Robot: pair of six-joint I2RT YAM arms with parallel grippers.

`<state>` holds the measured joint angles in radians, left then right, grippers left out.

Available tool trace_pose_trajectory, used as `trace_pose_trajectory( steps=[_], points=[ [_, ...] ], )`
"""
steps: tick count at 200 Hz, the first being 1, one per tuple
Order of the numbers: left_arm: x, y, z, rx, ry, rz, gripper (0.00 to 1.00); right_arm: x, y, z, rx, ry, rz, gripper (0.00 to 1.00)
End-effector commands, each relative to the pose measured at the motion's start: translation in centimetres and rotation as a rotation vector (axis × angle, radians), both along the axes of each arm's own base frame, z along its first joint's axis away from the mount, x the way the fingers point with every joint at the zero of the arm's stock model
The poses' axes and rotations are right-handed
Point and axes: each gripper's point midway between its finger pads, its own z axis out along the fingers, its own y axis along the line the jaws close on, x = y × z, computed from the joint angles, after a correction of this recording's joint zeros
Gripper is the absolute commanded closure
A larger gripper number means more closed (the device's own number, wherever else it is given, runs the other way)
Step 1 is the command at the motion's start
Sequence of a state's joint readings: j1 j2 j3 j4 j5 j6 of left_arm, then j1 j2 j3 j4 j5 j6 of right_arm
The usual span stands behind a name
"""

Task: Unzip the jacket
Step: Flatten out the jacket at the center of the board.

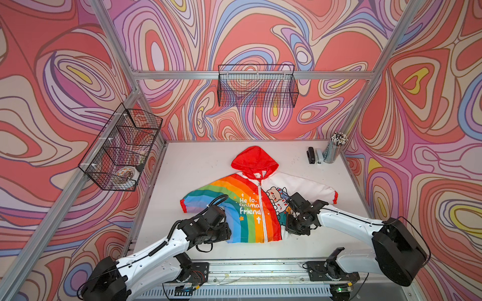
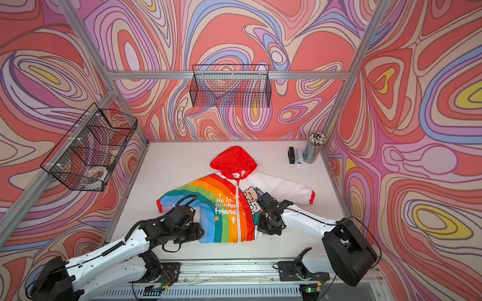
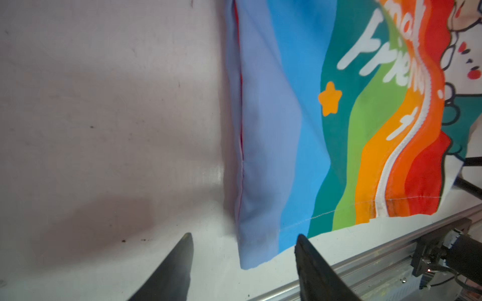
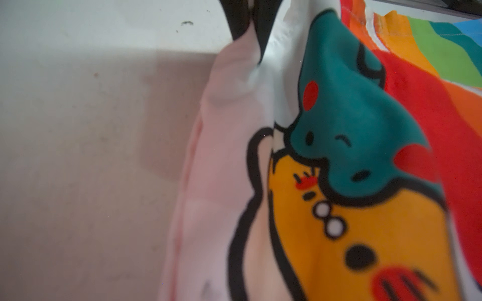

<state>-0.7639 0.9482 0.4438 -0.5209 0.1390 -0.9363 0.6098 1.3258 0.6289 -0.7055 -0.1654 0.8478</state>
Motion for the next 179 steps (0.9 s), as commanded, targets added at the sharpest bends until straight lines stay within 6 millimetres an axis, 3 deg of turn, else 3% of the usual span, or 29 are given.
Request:
trace_pose_trajectory(
  steps=[1,66,92,121,155,179],
  points=[
    [0.3,-1.4,-0.2,-0.044,-0.007,-0.013,0.40,-0.1,-0.1,-0.4,-0.014,0.001,0.002,1.00],
    [0.3,-1.6,-2.5,-0.038,0.014,0.004,0.57,0.2,-0.2,-0.7,-0.025,-0.005,0.006,1.00],
    [0.4,-1.4,-2.8,-0.020,0.021,0.014,0.76,0.5,-0.2,-0.7,-0.032,-0.017,0.003,1.00],
    [0.6,0.6,-1.7,0.090,-0.003,0.037,1.00,0.7,-0.6,-0.1,-0.050,-0.035,-0.007,1.00],
    [0.0,4.2,0.0,0.219,-0.008,0.128,1.00,0.7,-2.7,1.0,-0.157,-0.048,-0.031,1.00],
    [-0.9,5.5,0.1,0.243,0.015,0.168,1.00,0.3,-3.8,1.1,-0.222,-0.031,-0.035,1.00]
  ],
)
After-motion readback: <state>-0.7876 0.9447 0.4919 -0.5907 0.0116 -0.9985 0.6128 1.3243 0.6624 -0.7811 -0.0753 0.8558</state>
